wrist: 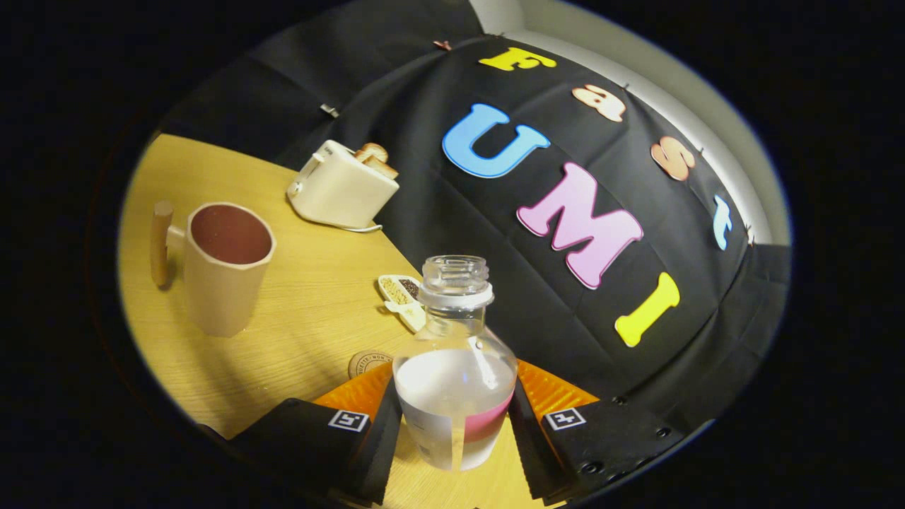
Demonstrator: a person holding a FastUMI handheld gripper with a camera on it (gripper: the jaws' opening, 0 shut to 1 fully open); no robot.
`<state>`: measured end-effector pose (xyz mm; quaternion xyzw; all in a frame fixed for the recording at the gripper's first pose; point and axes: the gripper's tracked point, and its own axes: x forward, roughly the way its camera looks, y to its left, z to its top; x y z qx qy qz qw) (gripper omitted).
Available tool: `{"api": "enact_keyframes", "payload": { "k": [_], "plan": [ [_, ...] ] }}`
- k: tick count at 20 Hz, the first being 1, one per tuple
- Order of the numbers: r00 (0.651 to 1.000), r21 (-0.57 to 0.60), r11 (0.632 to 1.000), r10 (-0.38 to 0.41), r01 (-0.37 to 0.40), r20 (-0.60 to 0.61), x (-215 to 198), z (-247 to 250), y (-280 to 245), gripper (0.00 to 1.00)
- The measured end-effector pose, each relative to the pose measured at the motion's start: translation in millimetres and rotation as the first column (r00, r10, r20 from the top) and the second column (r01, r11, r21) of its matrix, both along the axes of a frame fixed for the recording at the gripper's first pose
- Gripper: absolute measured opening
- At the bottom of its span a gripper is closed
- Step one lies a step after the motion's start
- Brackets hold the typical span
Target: Take the bottle from table, then pour the juice into the cup, finally place the bottle on the coaster
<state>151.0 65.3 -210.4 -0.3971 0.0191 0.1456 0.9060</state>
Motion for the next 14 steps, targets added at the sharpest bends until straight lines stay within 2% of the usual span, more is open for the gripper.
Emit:
{"api": "enact_keyframes", "payload": {
  "k": [8,11,14],
  "plan": [
    [0.997,-0.175,0.982,0.072,-0.066,0.024,-13.3,-11.5,39.3,0.75],
    [0.993,-0.256,0.962,0.107,-0.091,0.051,-13.1,-12.5,55.6,0.75],
    [0.991,-0.311,0.943,0.134,-0.120,0.024,-11.7,-24.6,66.9,0.75]
  ]
}}
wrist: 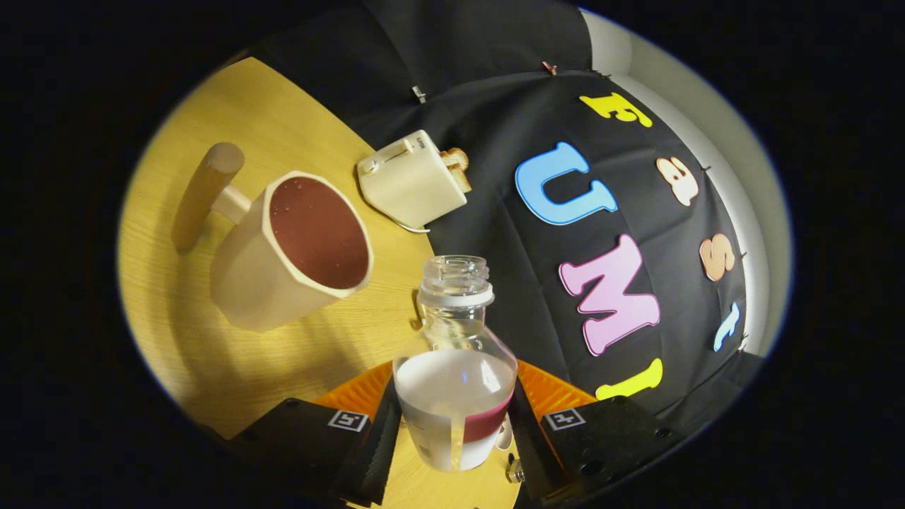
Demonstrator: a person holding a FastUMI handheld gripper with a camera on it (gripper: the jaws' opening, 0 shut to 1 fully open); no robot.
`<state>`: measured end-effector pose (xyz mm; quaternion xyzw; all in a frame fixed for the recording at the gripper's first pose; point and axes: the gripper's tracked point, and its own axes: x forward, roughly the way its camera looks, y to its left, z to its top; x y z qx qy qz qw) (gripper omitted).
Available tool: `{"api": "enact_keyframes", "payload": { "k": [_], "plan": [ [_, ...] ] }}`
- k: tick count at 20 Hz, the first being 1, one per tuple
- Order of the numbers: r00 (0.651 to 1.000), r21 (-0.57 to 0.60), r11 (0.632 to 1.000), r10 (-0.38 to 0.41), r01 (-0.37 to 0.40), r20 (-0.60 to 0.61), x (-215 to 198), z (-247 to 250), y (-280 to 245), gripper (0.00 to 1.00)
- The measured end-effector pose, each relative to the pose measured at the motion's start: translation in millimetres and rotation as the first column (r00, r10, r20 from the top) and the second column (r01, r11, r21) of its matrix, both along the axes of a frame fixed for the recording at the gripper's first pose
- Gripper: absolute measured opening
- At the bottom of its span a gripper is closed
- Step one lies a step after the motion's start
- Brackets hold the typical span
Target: Take the bottle from table, then pour the juice into the cup, finally place the bottle on the coaster
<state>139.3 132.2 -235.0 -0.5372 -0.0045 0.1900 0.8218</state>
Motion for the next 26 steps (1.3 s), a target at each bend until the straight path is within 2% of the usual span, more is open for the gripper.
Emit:
{"api": "enact_keyframes", "payload": {
  "k": [7,13,19,26],
  "plan": [
    [0.997,-0.134,0.989,0.064,-0.059,0.033,6.6,-6.8,12.2,0.75],
    [0.983,-0.249,0.960,0.159,-0.131,0.095,11.1,-2.7,24.8,0.75],
    [0.947,-0.365,0.906,0.285,-0.216,0.147,13.2,3.6,42.3,0.75],
    [0.921,-0.446,0.857,0.358,-0.258,0.154,15.1,2.2,48.7,0.74]
  ]
}}
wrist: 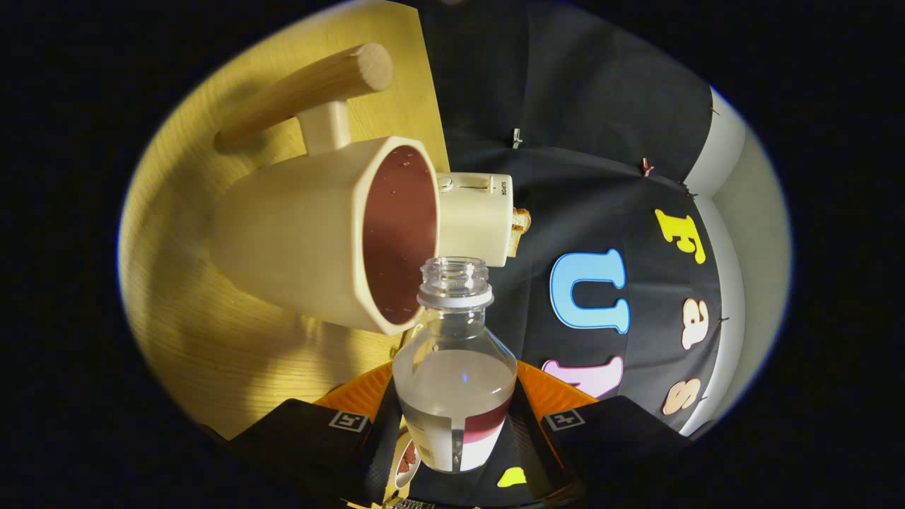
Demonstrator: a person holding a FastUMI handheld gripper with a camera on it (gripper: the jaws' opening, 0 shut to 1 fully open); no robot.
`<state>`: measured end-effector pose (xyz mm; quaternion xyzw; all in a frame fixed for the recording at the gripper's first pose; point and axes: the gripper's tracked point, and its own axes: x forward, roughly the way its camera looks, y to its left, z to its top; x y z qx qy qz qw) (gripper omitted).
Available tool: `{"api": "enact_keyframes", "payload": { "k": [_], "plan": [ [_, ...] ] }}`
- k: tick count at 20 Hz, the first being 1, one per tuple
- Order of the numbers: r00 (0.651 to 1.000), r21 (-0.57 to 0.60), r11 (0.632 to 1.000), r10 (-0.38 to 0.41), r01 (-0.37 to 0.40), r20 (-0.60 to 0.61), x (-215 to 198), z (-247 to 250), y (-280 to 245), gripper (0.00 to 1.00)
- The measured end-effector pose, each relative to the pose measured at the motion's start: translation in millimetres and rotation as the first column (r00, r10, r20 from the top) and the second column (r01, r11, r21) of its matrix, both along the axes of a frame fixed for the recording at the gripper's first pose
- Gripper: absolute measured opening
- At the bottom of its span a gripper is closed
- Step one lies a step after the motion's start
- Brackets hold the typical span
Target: Take the bottle from table, then pour the juice into the cup, finally place the bottle on the coaster
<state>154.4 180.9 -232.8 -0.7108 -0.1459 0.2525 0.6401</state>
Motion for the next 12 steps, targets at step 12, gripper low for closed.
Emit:
{"api": "enact_keyframes", "payload": {
  "k": [12],
  "plan": [
    [0.994,-0.112,0.989,0.099,-0.093,0.046,1.1,7.5,8.0,0.75]
  ]
}}
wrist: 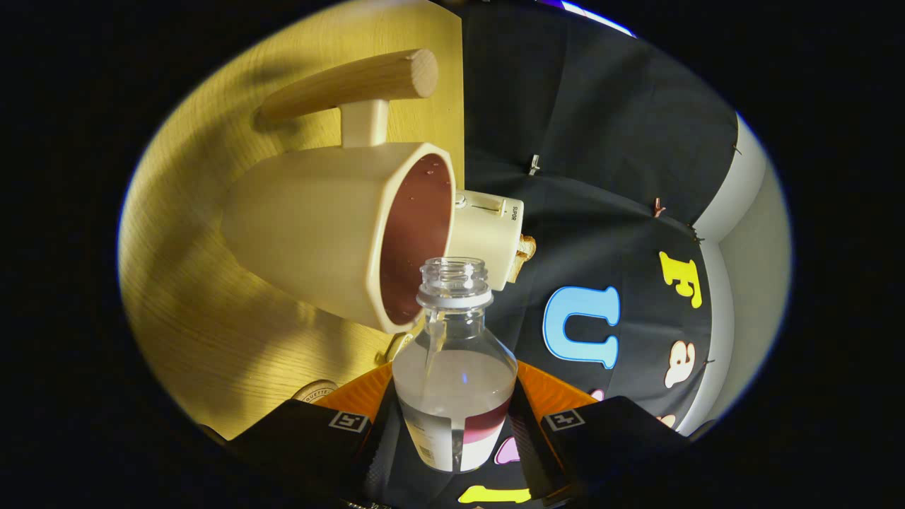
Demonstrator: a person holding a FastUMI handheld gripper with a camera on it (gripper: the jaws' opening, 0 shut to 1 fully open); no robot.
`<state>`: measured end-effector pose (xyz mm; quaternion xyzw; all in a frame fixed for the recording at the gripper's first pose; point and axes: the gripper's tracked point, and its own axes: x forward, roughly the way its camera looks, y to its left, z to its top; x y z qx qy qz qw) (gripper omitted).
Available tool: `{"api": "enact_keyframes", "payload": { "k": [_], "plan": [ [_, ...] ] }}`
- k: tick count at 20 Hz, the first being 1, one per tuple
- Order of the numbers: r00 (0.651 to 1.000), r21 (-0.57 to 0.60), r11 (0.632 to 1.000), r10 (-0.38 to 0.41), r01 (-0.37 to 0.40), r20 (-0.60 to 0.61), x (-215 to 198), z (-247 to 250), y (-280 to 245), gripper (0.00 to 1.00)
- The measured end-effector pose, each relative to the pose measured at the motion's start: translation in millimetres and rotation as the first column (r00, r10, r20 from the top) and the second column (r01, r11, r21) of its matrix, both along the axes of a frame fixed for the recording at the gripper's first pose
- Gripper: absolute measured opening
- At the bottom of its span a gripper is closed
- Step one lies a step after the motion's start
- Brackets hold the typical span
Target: Take the bottle from table, then pour the juice into the cup, finally place the bottle on the coaster
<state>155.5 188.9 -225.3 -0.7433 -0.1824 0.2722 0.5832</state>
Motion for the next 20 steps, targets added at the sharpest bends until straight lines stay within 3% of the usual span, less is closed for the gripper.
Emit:
{"api": "enact_keyframes", "payload": {
  "k": [20],
  "plan": [
    [0.992,-0.139,0.985,0.113,-0.104,0.059,-0.9,7.6,9.4,0.74]
  ]
}}
